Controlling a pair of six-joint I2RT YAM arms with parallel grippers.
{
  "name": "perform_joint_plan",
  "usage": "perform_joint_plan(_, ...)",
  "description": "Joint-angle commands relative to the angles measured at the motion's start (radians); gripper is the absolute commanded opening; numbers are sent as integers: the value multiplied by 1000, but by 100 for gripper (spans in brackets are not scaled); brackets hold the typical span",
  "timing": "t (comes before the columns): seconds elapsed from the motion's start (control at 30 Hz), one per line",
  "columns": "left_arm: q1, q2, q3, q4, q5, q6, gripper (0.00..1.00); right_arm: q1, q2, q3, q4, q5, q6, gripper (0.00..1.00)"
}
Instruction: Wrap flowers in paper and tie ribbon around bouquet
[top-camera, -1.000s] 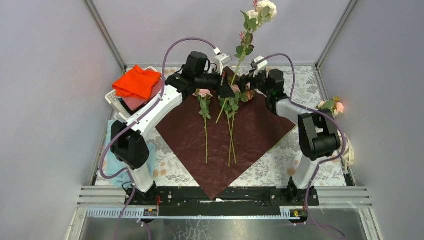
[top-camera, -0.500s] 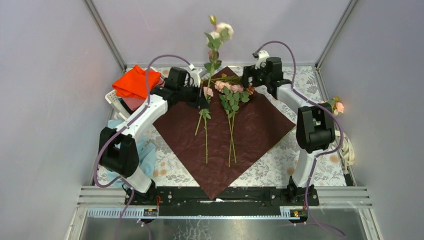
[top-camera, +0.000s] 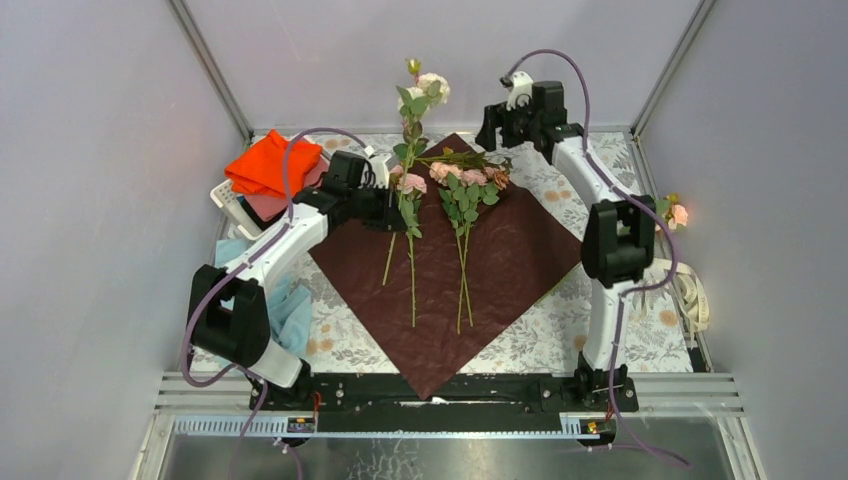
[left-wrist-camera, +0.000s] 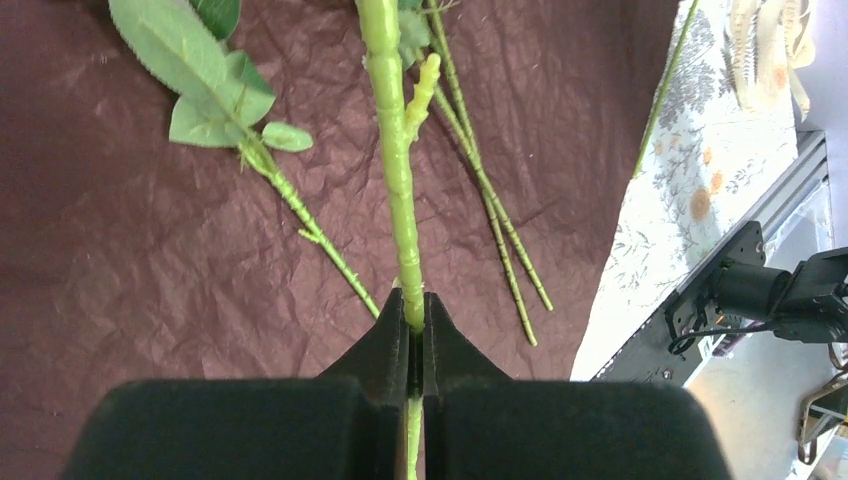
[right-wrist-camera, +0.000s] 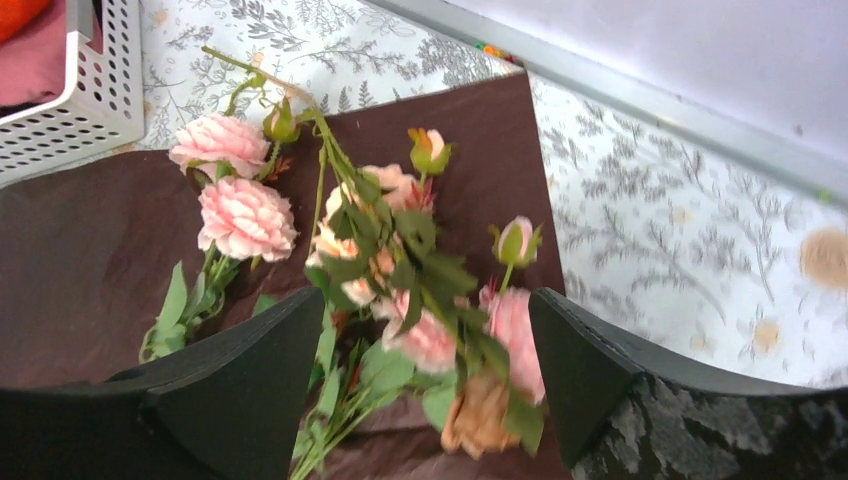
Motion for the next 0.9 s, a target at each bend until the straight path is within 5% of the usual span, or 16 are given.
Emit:
perform_joint_plan(0.0,32,-8,-66,24,-23,-19,0,10,192,318,-290,-136,-184,83)
perform_joint_plan(0.13,44,13,-86,0,-24,-43,0,19,353,516,-374,-126,-186,86)
perform_joint_plan(0.33,46,11,-106,18,-13,-47,0,38,406,473,-340,-177,-158,82)
perform_joint_plan(0.67,43,-18,-123,20,1,-30,0,38,294,416,-307,-114,-184,8)
perform_joint_plan(0.87,21,-45,-92,30,43,-97,0,38,132,389,-333,-49,-241,0)
